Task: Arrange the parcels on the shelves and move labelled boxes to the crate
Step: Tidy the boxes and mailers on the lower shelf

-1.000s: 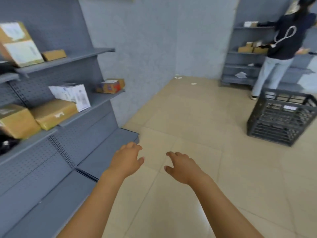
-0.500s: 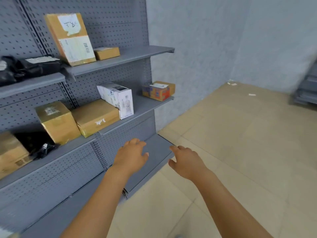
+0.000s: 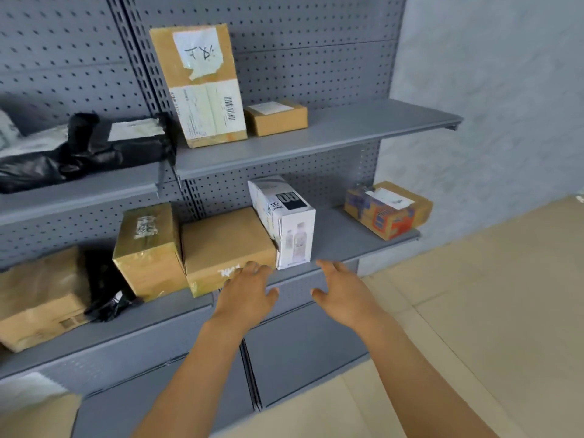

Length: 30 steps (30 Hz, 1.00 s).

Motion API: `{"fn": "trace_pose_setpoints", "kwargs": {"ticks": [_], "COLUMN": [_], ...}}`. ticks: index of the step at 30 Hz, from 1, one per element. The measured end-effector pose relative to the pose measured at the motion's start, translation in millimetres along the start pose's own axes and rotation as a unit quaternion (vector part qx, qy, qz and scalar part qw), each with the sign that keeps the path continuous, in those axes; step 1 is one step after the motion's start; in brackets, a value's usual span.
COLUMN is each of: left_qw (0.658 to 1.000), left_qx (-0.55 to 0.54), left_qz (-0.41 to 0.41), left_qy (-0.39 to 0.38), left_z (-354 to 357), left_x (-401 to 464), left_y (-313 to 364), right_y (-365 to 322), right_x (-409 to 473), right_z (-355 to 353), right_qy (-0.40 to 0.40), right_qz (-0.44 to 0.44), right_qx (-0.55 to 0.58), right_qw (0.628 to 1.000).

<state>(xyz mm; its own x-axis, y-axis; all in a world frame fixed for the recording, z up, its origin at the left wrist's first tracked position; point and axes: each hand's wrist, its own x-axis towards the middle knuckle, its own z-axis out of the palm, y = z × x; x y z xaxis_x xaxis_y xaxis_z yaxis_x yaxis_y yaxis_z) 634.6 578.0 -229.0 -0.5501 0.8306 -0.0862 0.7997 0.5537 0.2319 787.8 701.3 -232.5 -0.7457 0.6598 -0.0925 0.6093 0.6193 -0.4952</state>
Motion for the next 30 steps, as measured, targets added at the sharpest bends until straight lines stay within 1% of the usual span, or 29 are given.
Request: {"fn": "trace_pose_setpoints", "kwargs": {"ticks": [5, 8, 11, 13, 16, 21, 23, 26, 30], "left_qw": [0.998, 0.995, 0.99, 0.986, 0.974, 0.951, 0.935, 0.914, 0.862], "left_qx": [-0.047, -0.086, -0.119, -0.145, -0.201, -0.293, -0.337, -0.378, -0.448], "left_qz": [-0.034, -0.048, -0.067, -0.073, -0.074, -0.095, -0.108, -0.147, -0.235], "left_qy": [-0.001, -0.001, -0.019, -0.042, -0.069, -0.022, -0.016, -0.006, 0.045], "left_z": [-3, -3, 2, 8, 19, 31, 32, 35, 42], "left_x": [83, 128, 168, 189, 206, 220, 224, 228, 236], "left_y": [-10, -14, -20, -23, -17, -8, -5, 2, 9], "right_y": [4, 2, -2, -6, -9, 3, 13, 37, 86], "right_x": [92, 143, 188, 214, 243, 269, 275, 283, 284], "right_z": [-9, -14, -14, -11, -5, -5, -13, -27, -41], "right_qy": [0.045, 0.058, 0.061, 0.049, 0.005, -0.012, -0.02, -0.023, -0.018], "right_qz": [0.007, 0.017, 0.016, 0.014, 0.023, 0.071, 0.079, 0.093, 0.148], "right_qx": [0.041, 0.032, 0.02, 0.021, 0.026, 0.004, 0.034, 0.138, 0.28], "right_qw": [0.998, 0.998, 0.998, 0.998, 0.999, 0.997, 0.996, 0.986, 0.948]}}
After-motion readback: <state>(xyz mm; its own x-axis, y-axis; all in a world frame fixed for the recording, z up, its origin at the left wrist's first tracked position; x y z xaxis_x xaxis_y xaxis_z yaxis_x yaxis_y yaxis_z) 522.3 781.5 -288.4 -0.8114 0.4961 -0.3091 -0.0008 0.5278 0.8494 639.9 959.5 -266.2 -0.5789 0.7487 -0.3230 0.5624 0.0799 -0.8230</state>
